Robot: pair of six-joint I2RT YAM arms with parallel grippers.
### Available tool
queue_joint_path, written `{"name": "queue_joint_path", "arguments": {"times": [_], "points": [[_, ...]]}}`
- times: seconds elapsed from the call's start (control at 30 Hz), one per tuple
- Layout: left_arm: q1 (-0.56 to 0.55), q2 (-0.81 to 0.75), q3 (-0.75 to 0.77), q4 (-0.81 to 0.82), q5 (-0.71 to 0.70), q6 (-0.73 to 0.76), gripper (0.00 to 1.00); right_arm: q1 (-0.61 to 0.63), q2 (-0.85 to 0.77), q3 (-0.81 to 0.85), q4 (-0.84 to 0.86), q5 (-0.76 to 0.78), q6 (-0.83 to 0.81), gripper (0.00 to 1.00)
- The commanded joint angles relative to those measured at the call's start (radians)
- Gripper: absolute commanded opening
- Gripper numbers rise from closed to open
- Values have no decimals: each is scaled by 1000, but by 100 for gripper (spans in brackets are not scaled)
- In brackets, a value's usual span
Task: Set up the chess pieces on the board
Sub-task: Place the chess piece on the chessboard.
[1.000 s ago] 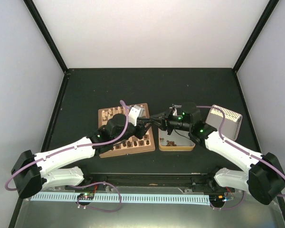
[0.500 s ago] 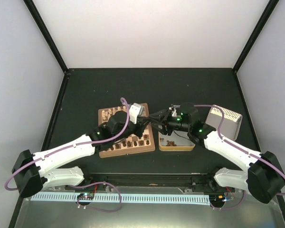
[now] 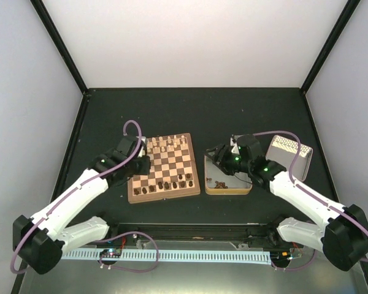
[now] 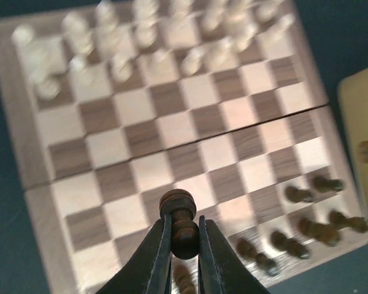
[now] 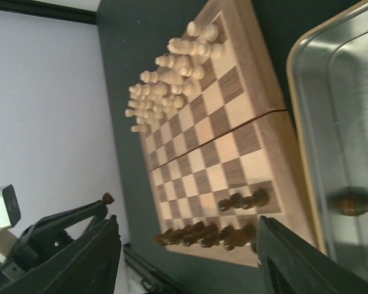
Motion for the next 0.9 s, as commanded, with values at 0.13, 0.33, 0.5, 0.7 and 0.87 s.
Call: {"name": "queue_joint_path", "arguments": {"times": [0.13,0.33,0.5,0.7,0.87], "points": [[188,137,-3,-252,169,41,2,-3,-20,54,-123,116,-156,61],[206,250,4,-284,146,37,3,-2,-35,50,-140,129,-177,61],[206,335,7,-298,138,38,4,-3,-54,34,-133,140,-173,61],[206,344,7,-308,117,28,9,-3,-50,31,-129,135,-181,61],[205,347,8,-312,100,18,13,-2,-37,28,-120,121,-182,61]]}}
